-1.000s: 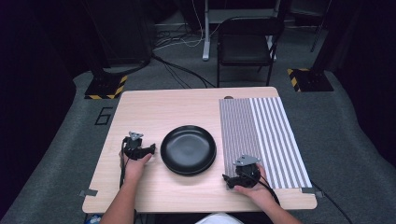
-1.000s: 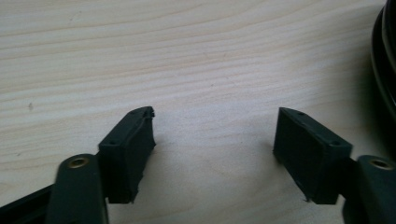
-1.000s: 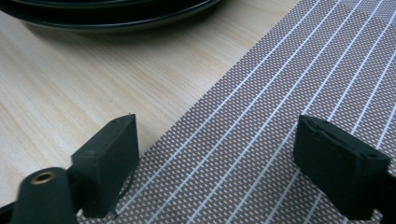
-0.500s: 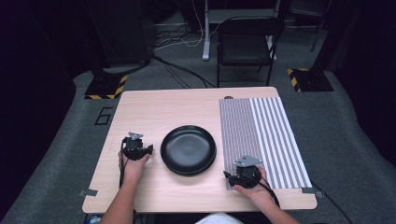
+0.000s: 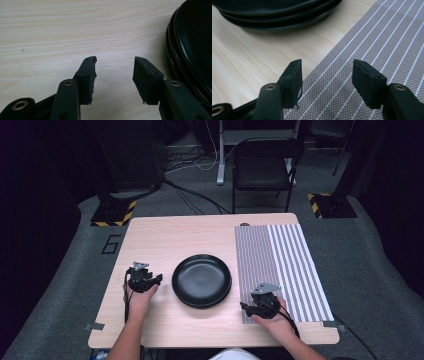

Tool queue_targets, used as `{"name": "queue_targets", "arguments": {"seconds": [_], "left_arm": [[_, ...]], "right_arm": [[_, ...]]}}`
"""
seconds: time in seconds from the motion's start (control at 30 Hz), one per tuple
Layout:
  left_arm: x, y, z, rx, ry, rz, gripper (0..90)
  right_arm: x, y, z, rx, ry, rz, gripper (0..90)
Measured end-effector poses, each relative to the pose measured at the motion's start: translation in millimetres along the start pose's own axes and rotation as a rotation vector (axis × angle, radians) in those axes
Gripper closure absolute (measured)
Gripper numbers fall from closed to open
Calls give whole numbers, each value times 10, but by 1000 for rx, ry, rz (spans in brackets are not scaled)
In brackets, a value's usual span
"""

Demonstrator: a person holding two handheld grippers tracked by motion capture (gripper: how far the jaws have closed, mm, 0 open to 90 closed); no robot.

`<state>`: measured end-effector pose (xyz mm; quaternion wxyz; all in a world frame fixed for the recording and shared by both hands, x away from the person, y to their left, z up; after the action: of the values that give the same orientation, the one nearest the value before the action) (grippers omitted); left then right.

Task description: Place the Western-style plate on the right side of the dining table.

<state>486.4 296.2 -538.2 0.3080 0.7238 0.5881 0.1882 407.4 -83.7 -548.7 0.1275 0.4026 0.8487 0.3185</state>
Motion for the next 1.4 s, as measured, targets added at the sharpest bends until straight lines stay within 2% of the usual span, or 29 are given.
{"name": "queue_targets", "arguments": {"seconds": [0.13,0.27,0.4,0.5,0.67,0.9,1.17,1.2,1.3,1.4], "left_arm": [[-59,15,-52,-10,-21,12,546],[-83,19,-62,-12,-19,23,542],[-122,23,-80,-1,-40,23,545],[-142,24,-68,-1,-36,24,546],[-179,26,-62,3,-52,28,551],[-234,43,-74,-2,-72,30,556],[-255,66,-118,-14,-72,28,567],[-280,73,-135,-19,-88,24,565],[-305,75,-142,-18,-97,29,558],[-350,84,-147,-24,-134,13,554]], "right_arm": [[-74,81,-69,-6,20,44,424],[-132,123,-104,2,0,44,418],[-204,253,-123,-22,-3,33,411],[-221,290,-123,-30,-13,24,414],[-218,338,-85,-28,10,29,431],[-203,386,-13,-27,15,19,438],[-188,444,57,-33,24,28,444],[-180,465,69,-37,24,27,445],[-166,486,81,-39,28,30,446],[-153,523,96,-48,31,30,445]]}}
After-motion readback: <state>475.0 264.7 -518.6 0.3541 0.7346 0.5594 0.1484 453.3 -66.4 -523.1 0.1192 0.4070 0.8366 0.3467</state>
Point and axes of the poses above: each handheld gripper's, and its own axes: z roughly forward along the jaws, y roughly out of its top, x roughly to its left, the point moved 6 cm from there along z, roughly forward along the jaws, and after that the axes turned 7 degrees about x, right-handed, at the moved point
